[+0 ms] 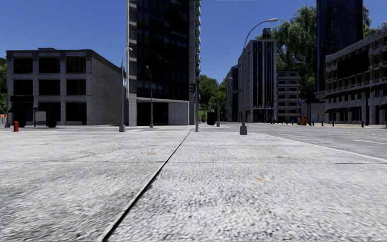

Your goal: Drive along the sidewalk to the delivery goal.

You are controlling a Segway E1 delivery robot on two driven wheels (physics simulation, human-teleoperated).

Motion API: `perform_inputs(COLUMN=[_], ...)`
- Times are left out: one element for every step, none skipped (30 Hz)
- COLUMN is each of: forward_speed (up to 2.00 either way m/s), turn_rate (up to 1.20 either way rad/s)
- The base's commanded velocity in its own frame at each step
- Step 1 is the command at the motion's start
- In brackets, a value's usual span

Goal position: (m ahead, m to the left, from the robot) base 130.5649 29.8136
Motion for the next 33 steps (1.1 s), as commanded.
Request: perform_inputs(forward_speed=[2.0,2.0,2.0,2.0,2.0,2.0,2.0,2.0,2.0,2.0,2.0,2.0,2.0,2.0,2.0,2.0,2.0,2.0,2.0,2.0,2.0,2.0,2.0,2.0,2.0,2.0,2.0,2.0,2.0,2.0,2.0,2.0,2.0], turn_rate=[-0.02,-0.01,-0.01,-0.01,-0.01,-0.01,-0.01,-0.01,-0.01,-0.01,0.0,0.0,0.0,0.0,0.0,0.0,0.0,0.0,0.0,0.0,0.17,0.9,1.2,1.2,1.2,1.18,0.08,0.0,0.0,0.0,0.0,0.0,0.0])
